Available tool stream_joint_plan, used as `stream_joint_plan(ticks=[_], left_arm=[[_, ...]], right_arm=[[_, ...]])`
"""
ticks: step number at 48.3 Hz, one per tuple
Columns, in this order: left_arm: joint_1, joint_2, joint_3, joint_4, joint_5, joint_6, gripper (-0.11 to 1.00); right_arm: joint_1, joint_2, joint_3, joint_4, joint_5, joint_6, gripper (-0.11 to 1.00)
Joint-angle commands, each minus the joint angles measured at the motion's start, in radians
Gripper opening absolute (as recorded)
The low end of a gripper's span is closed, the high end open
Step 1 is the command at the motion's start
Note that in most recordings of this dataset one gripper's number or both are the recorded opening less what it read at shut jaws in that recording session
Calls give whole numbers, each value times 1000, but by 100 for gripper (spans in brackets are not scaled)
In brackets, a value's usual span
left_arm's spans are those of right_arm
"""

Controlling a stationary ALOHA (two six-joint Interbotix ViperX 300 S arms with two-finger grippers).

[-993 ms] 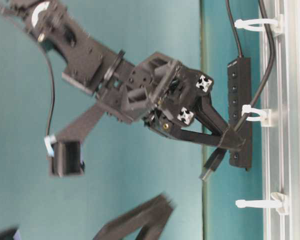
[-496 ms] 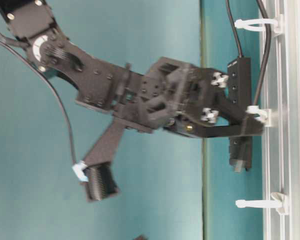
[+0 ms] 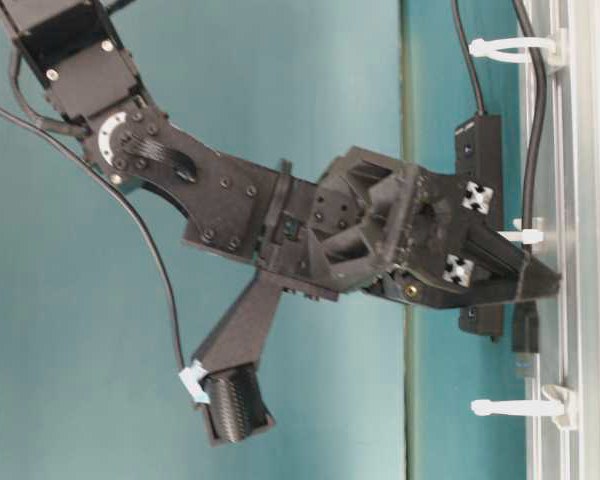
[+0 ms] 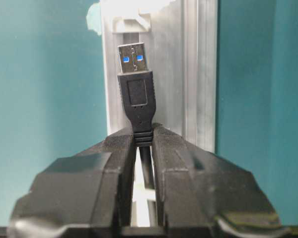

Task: Pass the USB cable through three rings with both arms.

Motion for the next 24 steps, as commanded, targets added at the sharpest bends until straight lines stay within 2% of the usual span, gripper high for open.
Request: stream_joint_plan(ticks=[1, 24], left_arm=[[3, -8, -12, 2, 14, 0, 78], [2, 3, -6, 2, 18, 0, 79]], right_arm=[[2, 2, -18, 5, -9, -8, -8], [2, 26, -63, 5, -43, -3, -8]])
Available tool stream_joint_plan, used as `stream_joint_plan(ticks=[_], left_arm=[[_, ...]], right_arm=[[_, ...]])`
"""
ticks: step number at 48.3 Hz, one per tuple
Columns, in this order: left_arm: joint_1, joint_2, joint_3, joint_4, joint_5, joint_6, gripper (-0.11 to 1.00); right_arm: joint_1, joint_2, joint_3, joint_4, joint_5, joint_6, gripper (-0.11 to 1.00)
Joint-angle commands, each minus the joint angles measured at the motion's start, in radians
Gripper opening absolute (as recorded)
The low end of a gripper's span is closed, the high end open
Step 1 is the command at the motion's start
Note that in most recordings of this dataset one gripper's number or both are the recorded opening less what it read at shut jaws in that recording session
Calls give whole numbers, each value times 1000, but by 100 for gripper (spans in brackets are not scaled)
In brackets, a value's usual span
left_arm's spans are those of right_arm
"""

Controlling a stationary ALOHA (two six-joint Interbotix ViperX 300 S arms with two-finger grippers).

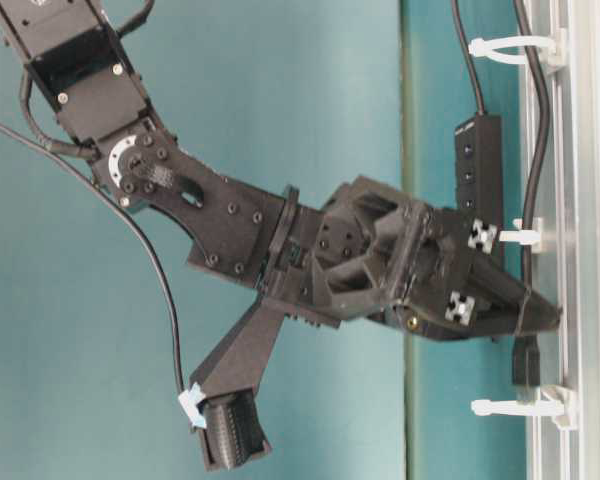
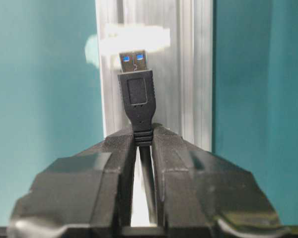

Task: Pass the USB cable through three rings with both arms.

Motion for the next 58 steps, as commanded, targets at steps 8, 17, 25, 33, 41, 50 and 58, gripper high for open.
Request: stream_joint_plan(ticks=[8, 17, 25, 33, 41, 50, 58], left_arm=[[2, 3, -8, 2, -5, 0, 78], [0, 5, -3, 2, -5, 0, 78], [0, -3, 12, 2, -6, 0, 78], [0, 2, 26, 2, -17, -3, 78], [-2, 28, 38, 2, -57, -3, 78], [-15, 97, 75, 2, -118, -3, 78], [-23, 176, 95, 2, -219, -6, 78]], right_arm=[[5, 2, -29, 3, -12, -3, -8], [6, 3, -31, 25, -44, -3, -8], [8, 3, -23, 54, -77, -3, -8], [9, 6, -21, 54, -100, -2, -8], [9, 8, -21, 67, -132, 2, -8], [9, 6, -20, 72, -135, 9, -8], [9, 6, -20, 72, -137, 12, -8]])
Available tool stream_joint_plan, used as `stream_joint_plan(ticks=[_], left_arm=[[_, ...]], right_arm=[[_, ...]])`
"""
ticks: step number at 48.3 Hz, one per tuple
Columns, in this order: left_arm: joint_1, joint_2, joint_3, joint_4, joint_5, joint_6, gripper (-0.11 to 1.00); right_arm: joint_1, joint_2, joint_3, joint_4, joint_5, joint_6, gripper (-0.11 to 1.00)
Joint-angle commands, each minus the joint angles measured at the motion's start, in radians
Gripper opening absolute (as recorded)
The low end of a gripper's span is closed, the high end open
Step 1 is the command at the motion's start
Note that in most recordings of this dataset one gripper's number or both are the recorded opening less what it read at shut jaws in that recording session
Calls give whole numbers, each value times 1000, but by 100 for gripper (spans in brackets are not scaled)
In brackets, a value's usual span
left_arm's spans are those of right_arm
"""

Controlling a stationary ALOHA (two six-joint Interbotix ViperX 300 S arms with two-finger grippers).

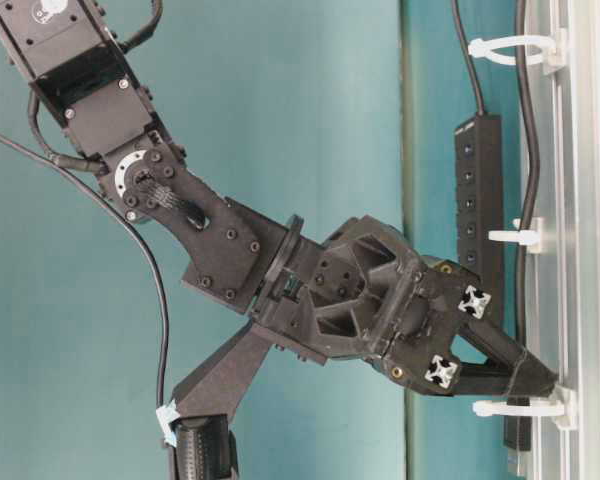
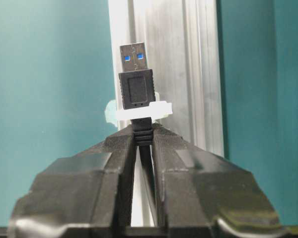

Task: Pass the USB cable through three rings with both arms.

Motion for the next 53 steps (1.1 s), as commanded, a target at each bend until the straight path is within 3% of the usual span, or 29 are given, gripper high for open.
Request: stream_joint_plan(ticks=[1, 21, 53], left_arm=[[-5, 43, -6, 2, -63, 0, 78], [-6, 239, 12, 2, -295, 0, 78], [-12, 462, -3, 0, -502, -3, 78]], right_arm=[[9, -9, -6, 6, -9, 9, -8], [9, -11, -2, 6, -34, 12, -8], [9, -12, 2, 6, -38, 14, -8]])
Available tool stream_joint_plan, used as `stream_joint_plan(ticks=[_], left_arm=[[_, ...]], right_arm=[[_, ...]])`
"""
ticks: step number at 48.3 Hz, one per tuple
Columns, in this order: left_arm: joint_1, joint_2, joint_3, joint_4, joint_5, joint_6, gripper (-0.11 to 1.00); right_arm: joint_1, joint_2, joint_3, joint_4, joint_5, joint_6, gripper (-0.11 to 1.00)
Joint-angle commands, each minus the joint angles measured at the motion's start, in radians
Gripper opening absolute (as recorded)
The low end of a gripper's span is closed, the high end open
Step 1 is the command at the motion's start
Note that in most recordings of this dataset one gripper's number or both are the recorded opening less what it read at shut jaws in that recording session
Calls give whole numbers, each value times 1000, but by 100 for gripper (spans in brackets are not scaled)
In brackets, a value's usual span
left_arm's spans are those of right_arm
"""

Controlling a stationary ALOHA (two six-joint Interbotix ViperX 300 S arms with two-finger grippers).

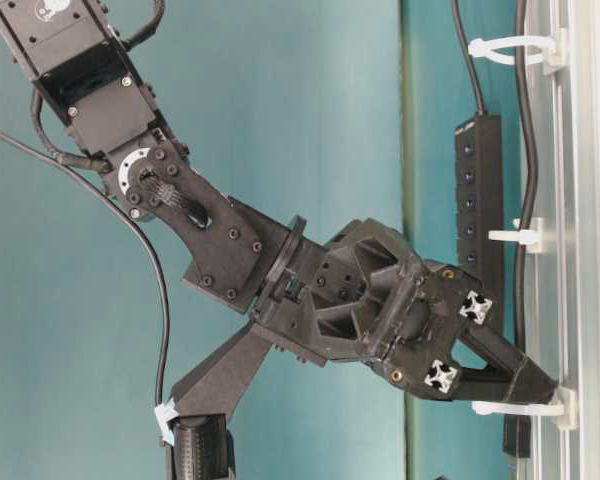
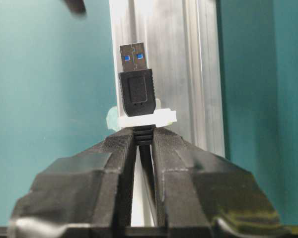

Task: Pass the USB cable through three rings with both arms.

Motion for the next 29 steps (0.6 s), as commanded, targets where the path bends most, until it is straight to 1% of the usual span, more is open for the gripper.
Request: stream_joint_plan(ticks=[1, 8, 19, 29], left_arm=[[-2, 35, -17, 2, -40, 2, 78], [-6, 94, -38, 2, -72, -11, 78], [-11, 149, -71, 2, -75, -18, 78], [-15, 178, -80, 2, -77, -18, 78]], right_arm=[[9, -12, -6, 5, -9, 11, -8], [9, -12, -8, 5, -9, 11, -8], [9, -12, -6, 5, -9, 15, -8], [9, -12, -6, 5, -9, 23, -8]])
